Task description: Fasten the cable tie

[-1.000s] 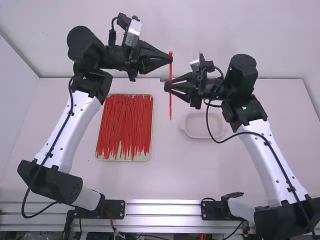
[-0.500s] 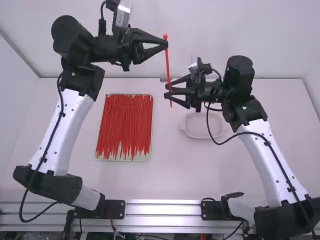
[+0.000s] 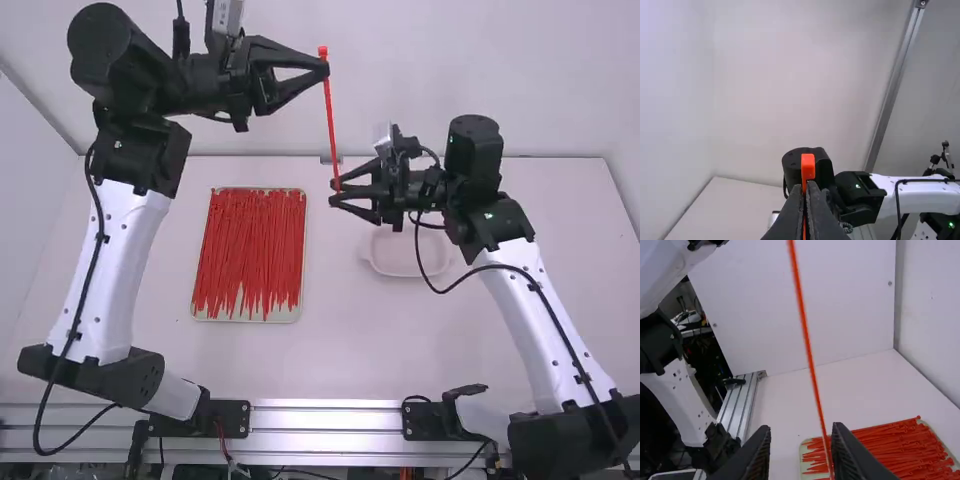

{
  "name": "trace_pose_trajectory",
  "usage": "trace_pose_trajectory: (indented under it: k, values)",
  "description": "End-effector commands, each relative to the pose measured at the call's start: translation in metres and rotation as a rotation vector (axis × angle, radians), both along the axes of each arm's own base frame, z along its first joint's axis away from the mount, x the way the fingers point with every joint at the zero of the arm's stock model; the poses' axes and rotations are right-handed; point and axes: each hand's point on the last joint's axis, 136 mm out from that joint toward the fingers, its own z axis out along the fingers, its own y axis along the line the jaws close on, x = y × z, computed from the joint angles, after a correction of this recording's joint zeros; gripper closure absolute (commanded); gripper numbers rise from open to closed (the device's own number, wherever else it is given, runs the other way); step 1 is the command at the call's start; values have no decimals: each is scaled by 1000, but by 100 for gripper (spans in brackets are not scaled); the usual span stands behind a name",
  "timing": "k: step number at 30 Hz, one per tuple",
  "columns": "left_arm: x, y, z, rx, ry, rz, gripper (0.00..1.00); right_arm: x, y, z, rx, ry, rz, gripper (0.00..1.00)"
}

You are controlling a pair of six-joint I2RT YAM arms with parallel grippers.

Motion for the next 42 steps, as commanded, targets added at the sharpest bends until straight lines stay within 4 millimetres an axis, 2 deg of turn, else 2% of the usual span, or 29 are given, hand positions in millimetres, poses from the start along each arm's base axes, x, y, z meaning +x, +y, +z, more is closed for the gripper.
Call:
trace_pose_trajectory:
  k: [1,2,3,11,12,13,14,15,16,20,22,29,32,37,42]
  values:
    - [-11,3,14,-15,-35,9,98,-8,0,13,14,-42,25,83]
    - [-11,3,14,-15,-34,9,98,-8,0,13,13,-39,25,88]
    - [-11,3,14,-16,-30,8,98,-8,0,13,13,-37,24,99]
    - [-10,3,13,-17,-21,8,98,-8,-1,10,6,-7,21,100]
    - [-10,3,13,-15,-27,9,88,-8,-1,10,7,-8,22,100]
    - [-10,3,13,-14,-28,10,82,-8,-1,10,7,-9,22,100]
    - [-9,3,10,-6,-47,17,52,-8,-1,10,7,-11,20,100]
    - [-7,2,8,0,-55,22,36,-7,-1,10,5,-11,14,100]
    - [-4,3,6,2,-53,35,1,-7,-2,10,6,-13,12,100]
    - [13,3,-7,24,-21,110,1,-4,-11,16,9,-18,-26,100]
    - [19,4,-13,36,-7,141,1,6,-20,20,2,1,-107,100]
    - [33,7,-17,31,5,207,1,28,-45,31,-17,-22,-318,100]
    - [41,8,-20,27,19,242,1,52,-65,36,-40,-22,-497,100]
    - [48,9,-23,24,26,264,1,76,-94,41,-77,-27,-696,100]
    - [60,14,-22,10,39,335,1,106,-124,25,-169,19,-935,100]
